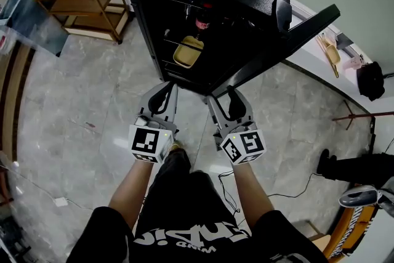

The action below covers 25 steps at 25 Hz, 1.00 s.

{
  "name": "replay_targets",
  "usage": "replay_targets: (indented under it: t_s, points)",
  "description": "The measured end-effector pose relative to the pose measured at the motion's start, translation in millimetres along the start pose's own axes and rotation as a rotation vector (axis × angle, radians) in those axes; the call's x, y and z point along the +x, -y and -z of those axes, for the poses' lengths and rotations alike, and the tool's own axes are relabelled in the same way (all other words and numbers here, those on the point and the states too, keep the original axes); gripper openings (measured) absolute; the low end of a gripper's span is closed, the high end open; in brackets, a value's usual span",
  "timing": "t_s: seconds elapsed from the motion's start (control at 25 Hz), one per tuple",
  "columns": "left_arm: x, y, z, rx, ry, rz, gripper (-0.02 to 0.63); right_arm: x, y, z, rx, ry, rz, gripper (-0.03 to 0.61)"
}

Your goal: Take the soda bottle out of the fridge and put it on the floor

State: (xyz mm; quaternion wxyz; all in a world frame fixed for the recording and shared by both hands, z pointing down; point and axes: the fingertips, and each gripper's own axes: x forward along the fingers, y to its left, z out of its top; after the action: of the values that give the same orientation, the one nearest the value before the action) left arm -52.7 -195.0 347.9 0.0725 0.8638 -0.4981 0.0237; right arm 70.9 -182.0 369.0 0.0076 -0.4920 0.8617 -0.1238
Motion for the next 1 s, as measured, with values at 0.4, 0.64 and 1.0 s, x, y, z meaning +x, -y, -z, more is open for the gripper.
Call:
replay_targets:
  t_s: [0.4,0.64,1.0]
  points:
    - [-4.2,-10.8,2.9,0.004,-0.014,-0.009,0.008,57.2,15.5,13.0,0.001,-0.022,-0.010,0.305]
    - [-11.3,-23.0,10.0,-0.017,-0.045,-0.035,0.008,115.8,34.1,17.7,-0.025,-0.030,0.000,0.305]
    - [-23.0,-36.4,28.0,-0.002,-0.075,-0.059,0.008,203.0,93.8,33.3,-0.055,-0.048,0.136,0.318]
